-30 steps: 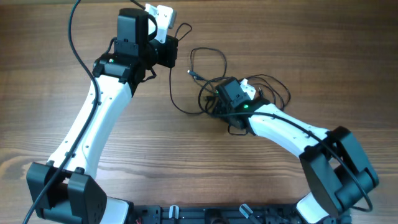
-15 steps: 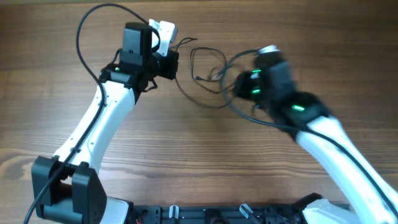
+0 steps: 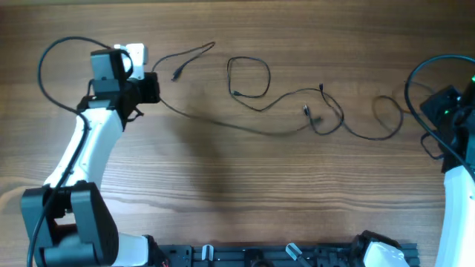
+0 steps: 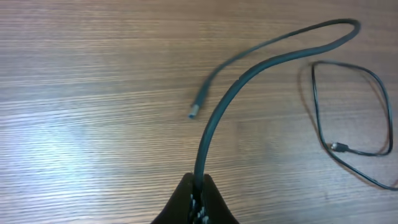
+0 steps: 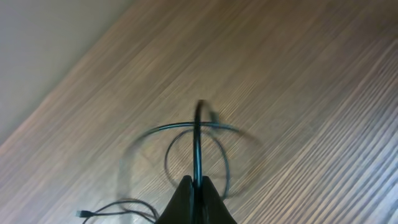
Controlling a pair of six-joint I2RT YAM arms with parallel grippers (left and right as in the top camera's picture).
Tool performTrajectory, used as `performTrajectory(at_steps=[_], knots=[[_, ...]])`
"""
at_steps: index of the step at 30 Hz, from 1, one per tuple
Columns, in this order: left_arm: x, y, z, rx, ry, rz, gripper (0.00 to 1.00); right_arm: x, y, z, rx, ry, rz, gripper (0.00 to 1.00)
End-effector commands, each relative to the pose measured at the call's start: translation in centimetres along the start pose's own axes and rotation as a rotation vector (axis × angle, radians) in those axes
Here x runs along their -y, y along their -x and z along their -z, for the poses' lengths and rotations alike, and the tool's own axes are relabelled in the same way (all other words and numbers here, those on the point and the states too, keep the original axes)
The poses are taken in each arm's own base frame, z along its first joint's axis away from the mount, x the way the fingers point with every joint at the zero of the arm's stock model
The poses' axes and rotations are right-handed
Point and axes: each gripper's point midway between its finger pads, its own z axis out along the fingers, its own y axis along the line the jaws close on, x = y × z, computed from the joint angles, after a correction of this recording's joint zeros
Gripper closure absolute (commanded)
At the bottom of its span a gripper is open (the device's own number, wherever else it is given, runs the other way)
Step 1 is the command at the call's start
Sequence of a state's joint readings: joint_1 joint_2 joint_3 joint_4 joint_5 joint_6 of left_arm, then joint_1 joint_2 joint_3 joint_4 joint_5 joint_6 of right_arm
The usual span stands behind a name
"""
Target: Untangle cables
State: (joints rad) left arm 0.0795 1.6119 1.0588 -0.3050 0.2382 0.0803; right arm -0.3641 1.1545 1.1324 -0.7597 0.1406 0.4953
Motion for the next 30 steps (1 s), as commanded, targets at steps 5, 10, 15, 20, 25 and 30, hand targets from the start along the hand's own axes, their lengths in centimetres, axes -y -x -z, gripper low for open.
performTrajectory(at_steps=[5, 10, 15, 20, 25, 30], knots=[[2.7, 0.5, 0.5, 0.027, -0.172, -0.016, 0.96, -2.4, -2.3, -1.3, -0.125, 0.114, 0.075, 0.96], [6.2, 0.7, 0.2, 0.036, -0.243, -0.053, 0.92, -7.6, -7.9, -3.8, -0.287, 0.187, 0.2, 0.96], [11.0, -0.2, 0.0, 0.012, -0.319, -0.134, 0.58, -6.9, -11.5, -6.7, -0.392, 0.048, 0.196, 0.96], [15.5, -1.5, 0.1, -0.014, -0.391, -0.208, 0.06, -5.7, -11.6, -7.1, -0.389, -0.015, 0.227, 0.96], [19.9, -2.9, 0.6, -0.029, -0.464, -0.286, 0.0, -1.5, -12.4, -7.0, -0.38, -0.233, 0.13, 0.96], [22.7, -4.2, 1.2, -0.049, -0.522, -0.331, 0.0, -0.1, -15.1, -9.2, -0.387, -0.266, 0.083, 0.96]])
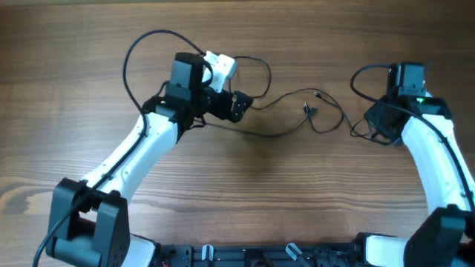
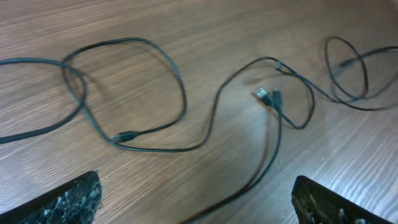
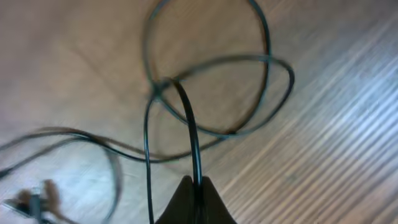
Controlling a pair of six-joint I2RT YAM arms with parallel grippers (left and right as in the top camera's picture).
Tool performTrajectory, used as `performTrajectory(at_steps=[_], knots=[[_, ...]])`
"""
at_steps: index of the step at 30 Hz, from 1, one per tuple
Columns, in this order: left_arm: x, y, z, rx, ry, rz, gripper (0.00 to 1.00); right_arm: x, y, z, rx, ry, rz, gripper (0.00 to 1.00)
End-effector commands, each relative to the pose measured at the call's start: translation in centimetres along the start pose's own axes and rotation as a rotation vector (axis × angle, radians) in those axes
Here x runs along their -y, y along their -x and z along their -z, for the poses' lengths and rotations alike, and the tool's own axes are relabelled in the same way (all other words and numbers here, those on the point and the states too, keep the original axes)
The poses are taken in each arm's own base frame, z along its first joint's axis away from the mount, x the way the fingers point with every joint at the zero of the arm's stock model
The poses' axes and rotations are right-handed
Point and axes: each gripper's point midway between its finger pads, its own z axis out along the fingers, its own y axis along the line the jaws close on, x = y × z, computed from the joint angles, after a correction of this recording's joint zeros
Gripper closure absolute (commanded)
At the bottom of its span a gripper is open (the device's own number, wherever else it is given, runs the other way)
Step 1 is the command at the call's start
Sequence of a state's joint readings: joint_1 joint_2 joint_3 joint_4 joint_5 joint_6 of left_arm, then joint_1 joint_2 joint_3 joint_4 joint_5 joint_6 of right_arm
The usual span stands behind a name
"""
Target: Untangle cables
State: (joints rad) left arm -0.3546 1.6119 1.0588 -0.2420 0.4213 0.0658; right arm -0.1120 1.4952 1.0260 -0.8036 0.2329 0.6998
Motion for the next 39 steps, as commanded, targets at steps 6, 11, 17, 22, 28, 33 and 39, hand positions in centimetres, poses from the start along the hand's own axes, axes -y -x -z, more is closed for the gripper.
performTrajectory(at_steps=[6, 11, 17, 22, 28, 33, 39], knots=[[3.9, -0.6, -0.6, -0.025, -0.103, 0.02, 0.0, 1.7, -2.2, -6.0, -0.041, -0.15, -0.114, 0.91], [3.9, -0.6, -0.6, -0.029, -0.102, 0.081, 0.02, 2.4, -3.0, -7.4, -0.063, -0.203, -0.146, 0.42], [3.9, -0.6, -0.6, -0.029, -0.102, 0.081, 0.03, 3.2, -2.5, -7.3, -0.023, -0.246, -0.159, 0.36], [3.9, -0.6, -0.6, -0.029, -0.102, 0.081, 0.03, 3.7, -1.5, -7.4, 0.023, -0.263, -0.199, 0.3], [3.9, -0.6, -0.6, -0.028, -0.102, 0.081, 0.03, 3.5, -0.9, -8.4, 0.038, -0.25, -0.216, 0.3], [3.9, -0.5, -0.6, -0.027, -0.102, 0.081, 0.04, 3.8, -2.0, -10.1, 0.0, -0.285, -0.2, 0.33], [3.9, -0.5, -0.6, -0.027, -0.102, 0.081, 0.04, 3.5, -2.1, -10.2, -0.012, -0.268, -0.177, 0.96]])
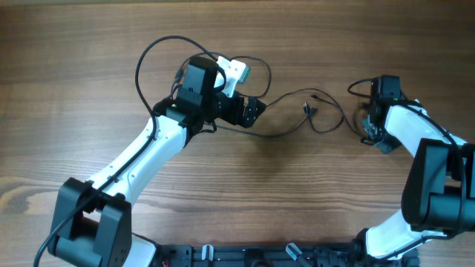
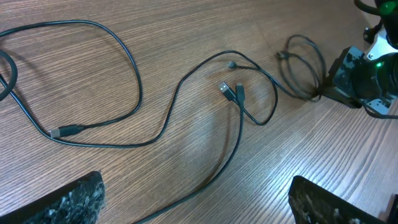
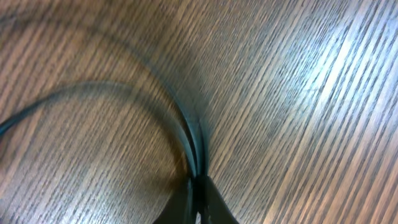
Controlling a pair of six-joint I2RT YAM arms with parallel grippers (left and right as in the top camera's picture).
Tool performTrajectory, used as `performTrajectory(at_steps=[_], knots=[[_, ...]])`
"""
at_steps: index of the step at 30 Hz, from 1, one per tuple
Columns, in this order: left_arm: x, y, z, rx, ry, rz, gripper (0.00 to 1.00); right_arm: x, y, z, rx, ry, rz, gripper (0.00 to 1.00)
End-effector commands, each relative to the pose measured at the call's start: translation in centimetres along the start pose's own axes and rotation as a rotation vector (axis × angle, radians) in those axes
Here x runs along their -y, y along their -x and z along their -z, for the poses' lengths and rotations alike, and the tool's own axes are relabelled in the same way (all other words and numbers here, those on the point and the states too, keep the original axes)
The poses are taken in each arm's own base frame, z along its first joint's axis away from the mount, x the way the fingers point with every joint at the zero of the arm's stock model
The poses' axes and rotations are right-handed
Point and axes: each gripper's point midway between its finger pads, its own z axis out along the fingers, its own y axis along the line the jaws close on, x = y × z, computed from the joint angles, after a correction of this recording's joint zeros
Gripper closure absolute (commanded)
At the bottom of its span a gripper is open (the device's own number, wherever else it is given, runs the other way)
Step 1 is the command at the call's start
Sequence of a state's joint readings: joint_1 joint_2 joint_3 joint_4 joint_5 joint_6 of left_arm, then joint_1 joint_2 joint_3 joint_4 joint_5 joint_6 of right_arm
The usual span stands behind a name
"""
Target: Untangle cables
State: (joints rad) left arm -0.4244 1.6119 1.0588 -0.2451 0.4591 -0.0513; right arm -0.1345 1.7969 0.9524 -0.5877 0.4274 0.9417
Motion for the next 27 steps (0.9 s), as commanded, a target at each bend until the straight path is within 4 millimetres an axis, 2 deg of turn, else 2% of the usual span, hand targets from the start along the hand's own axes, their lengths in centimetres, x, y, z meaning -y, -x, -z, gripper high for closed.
performTrajectory(at_steps=[1, 4, 5, 7, 8, 11, 15, 17, 19, 20, 22, 24, 25, 27], knots=[[0.4, 0.0, 0.1, 0.002, -0.017, 0.008, 0.04, 0.1, -1.4, -0.8, -0.063, 0.001, 0.058, 0.96], [0.4, 0.0, 0.1, 0.002, -0.017, 0.007, 0.04, -1.9, -0.5, 1.7, -0.077, 0.126, 0.119, 0.96], [0.4, 0.0, 0.1, 0.002, -0.017, 0.007, 0.04, -2.1, 0.4, 3.2, -0.056, 0.156, 0.137, 0.96], [0.4, 0.0, 0.1, 0.002, -0.017, 0.007, 0.04, -2.4, 2.7, 7.3, 0.015, 0.236, 0.178, 0.96], [0.4, -0.1, 0.1, 0.001, -0.017, 0.007, 0.04, -2.3, 4.2, 10.7, 0.07, 0.307, 0.192, 0.96], [0.4, -0.1, 0.1, 0.001, -0.017, 0.008, 0.04, -1.0, 7.0, 17.3, 0.219, 0.432, 0.192, 0.96], [0.4, -0.4, 0.1, -0.011, -0.016, 0.013, 0.05, 0.9, 8.5, 22.7, 0.298, 0.488, 0.217, 0.96], [0.3, -0.4, 0.1, -0.014, -0.015, 0.015, 0.05, 1.2, 7.8, 22.5, 0.267, 0.483, 0.235, 0.96], [0.3, -0.4, 0.1, -0.013, -0.015, 0.014, 0.05, 0.8, 7.0, 20.8, 0.225, 0.453, 0.257, 0.96], [0.3, -0.4, 0.1, -0.013, -0.015, 0.014, 0.05, 0.2, 6.4, 19.8, 0.196, 0.447, 0.29, 0.96], [0.4, -0.4, 0.1, -0.012, -0.015, 0.014, 0.05, -3.2, 4.2, 17.5, 0.097, 0.524, 0.482, 0.96], [0.3, -0.4, 0.1, -0.012, -0.015, 0.015, 0.06, -5.7, 1.9, 14.5, -0.012, 0.557, 0.613, 0.96], [0.3, -0.4, 0.1, -0.012, -0.015, 0.015, 0.06, -6.4, 0.5, 13.0, -0.069, 0.569, 0.694, 0.96], [0.4, -0.4, 0.1, -0.012, -0.015, 0.014, 0.06, -6.6, -1.1, 10.3, -0.157, 0.531, 0.731, 0.96]])
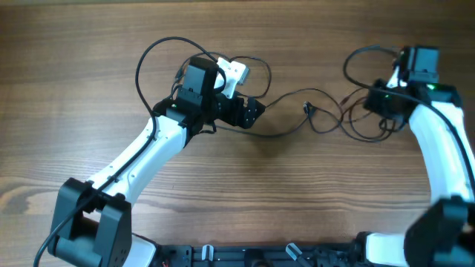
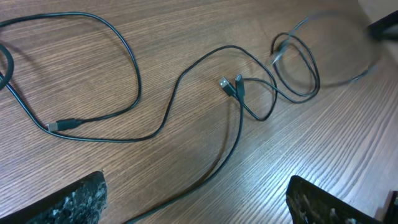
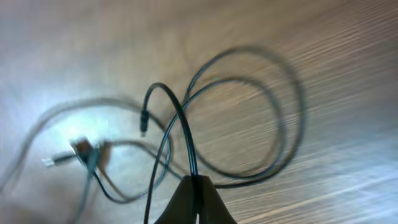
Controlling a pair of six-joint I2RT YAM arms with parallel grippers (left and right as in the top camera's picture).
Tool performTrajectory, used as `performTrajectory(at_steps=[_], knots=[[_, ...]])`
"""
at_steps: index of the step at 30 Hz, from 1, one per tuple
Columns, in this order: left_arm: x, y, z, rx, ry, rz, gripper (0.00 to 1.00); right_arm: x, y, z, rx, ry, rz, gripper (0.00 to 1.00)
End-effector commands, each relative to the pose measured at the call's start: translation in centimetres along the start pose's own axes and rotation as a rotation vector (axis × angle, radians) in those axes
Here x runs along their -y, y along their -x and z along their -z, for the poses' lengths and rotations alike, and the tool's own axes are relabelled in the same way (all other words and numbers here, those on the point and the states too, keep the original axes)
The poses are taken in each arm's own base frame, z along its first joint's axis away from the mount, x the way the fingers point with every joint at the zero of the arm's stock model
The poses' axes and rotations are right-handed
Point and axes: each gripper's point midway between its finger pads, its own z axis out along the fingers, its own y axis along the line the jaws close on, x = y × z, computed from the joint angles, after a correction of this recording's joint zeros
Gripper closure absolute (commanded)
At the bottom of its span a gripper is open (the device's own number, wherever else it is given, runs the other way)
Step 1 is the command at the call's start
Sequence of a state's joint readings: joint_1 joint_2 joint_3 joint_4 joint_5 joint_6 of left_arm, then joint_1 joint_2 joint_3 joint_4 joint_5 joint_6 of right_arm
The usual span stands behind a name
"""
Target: Untangle cables
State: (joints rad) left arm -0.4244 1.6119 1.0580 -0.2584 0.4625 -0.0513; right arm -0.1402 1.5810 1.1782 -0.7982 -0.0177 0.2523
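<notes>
Thin black cables (image 1: 286,130) trail across the wooden table, with two plugs (image 2: 231,85) lying side by side in the middle. Their right end forms loose loops (image 1: 369,119). My left gripper (image 1: 252,110) sits left of centre. In the left wrist view it (image 2: 196,200) is wide open, one strand (image 2: 236,143) running on the table between the fingers (image 2: 68,202). My right gripper (image 1: 377,100) is over the right loops. In the right wrist view it (image 3: 194,182) is shut on a cable strand (image 3: 186,140) that arches up, the loops (image 3: 261,118) blurred below.
A closed cable loop (image 2: 81,68) with a small plug (image 2: 61,124) lies to the left of the plugs. The arms' own thick black leads (image 1: 152,55) arc above the table. The wood table (image 1: 297,200) extends bare toward the front edge.
My right gripper, still shut on the cable, was low against the table at the right loops and now is higher and farther back, the loops spread beneath it. The left arm has not moved.
Both grippers were shut on cable ends at the table's far left and far right, the cables stretched out. Then the left gripper was open near the centre and the right had come inward. The right was then down at the loops, and now holds its strand above them.
</notes>
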Motion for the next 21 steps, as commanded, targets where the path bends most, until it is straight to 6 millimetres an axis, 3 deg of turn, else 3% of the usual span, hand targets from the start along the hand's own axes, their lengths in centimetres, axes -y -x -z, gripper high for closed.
performTrajectory(at_steps=[1, 4, 5, 6, 9, 14, 21], knots=[[0.3, 0.0, 0.1, 0.002, -0.014, 0.007, 0.06, 0.0, -2.2, -3.6, -0.131, 0.001, 0.013, 0.96], [0.4, -0.1, 0.1, 0.001, -0.014, 0.007, 0.06, 4.2, -2.2, -3.8, -0.098, -0.253, -0.178, 0.95], [0.4, -0.1, 0.1, 0.001, -0.014, 0.007, 0.06, 4.5, -2.2, -3.7, -0.095, -0.269, -0.176, 0.77], [0.4, 0.0, 0.1, 0.003, -0.015, 0.006, 0.06, 4.6, -2.3, -3.8, -0.1, -0.275, -0.178, 0.32], [0.5, 0.0, 0.1, 0.002, -0.016, 0.013, 0.06, 6.1, -2.9, -3.3, -0.102, -0.355, -0.257, 0.15], [0.5, 0.0, 0.1, 0.003, -0.016, 0.027, 0.06, 6.3, -3.2, -3.9, -0.118, -0.36, -0.25, 0.07], [0.5, 0.0, 0.1, 0.003, -0.016, 0.027, 0.06, 6.9, -6.6, -6.6, -0.153, -0.364, -0.298, 0.07]])
